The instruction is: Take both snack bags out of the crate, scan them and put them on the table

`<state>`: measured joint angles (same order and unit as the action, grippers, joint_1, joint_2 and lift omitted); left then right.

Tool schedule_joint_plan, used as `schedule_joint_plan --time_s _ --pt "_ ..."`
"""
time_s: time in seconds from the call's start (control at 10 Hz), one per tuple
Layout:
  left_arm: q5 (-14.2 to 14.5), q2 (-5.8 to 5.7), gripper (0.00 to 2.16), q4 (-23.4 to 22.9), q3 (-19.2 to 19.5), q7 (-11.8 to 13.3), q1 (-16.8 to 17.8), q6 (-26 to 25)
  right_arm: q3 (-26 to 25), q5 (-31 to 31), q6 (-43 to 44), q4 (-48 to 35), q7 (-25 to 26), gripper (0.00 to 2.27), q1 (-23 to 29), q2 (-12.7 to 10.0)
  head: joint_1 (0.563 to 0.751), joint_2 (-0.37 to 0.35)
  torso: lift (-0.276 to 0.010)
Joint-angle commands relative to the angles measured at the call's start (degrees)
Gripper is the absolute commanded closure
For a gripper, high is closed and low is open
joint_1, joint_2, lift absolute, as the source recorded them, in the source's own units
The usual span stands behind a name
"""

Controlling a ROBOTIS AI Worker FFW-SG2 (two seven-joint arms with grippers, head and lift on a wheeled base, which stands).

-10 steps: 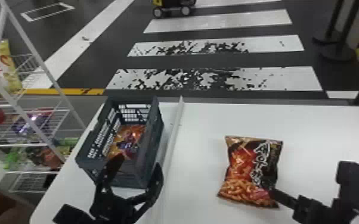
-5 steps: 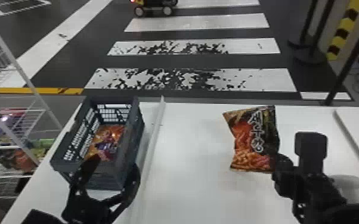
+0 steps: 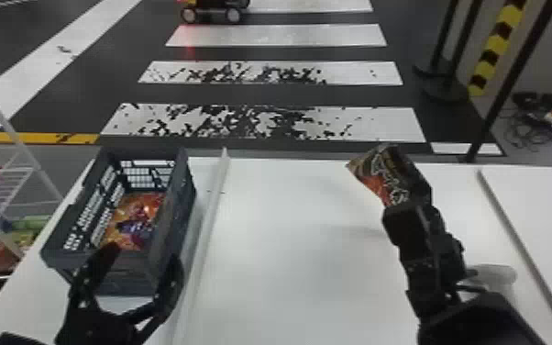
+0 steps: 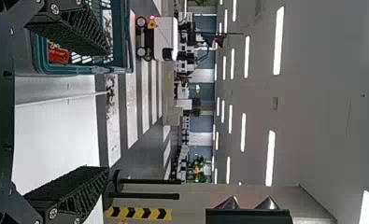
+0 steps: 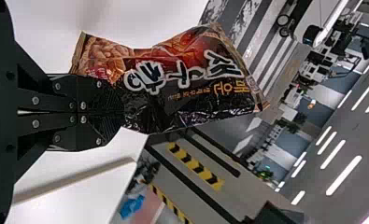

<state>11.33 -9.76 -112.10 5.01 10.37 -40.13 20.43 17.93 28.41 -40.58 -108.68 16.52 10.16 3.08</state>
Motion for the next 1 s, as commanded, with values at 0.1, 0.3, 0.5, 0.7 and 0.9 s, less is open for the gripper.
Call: schedule_joint_plan --time_s 0.1,0.3,0.5,0.7,0.9 --pt "0.2 0.00 0.12 0.5 0.0 0.0 0.1 0.0 9.0 18.1 1.4 9.3 3.3 2.24 -1.1 3.3 0.695 0.067 -0.094" --pt "0.2 0.00 0.12 0.6 0.3 0.0 0.1 0.0 13.0 20.9 1.2 11.6 3.8 2.24 -0.5 4.5 0.695 0.096 -0.094" --pt "0.2 0.00 0.12 0.7 0.3 0.0 0.2 0.0 15.8 17.6 2.3 9.5 3.6 2.02 2.4 5.5 0.695 0.139 -0.094" --pt "0.4 0.00 0.12 0.9 0.3 0.0 0.3 0.0 16.8 12.6 1.9 3.8 -0.2 0.38 5.7 6.1 0.695 0.179 -0.094" --pt "0.4 0.00 0.12 1.3 0.3 0.0 0.4 0.0 15.6 4.0 0.4 -2.9 -4.9 0.00 7.9 6.7 0.695 0.228 -0.094"
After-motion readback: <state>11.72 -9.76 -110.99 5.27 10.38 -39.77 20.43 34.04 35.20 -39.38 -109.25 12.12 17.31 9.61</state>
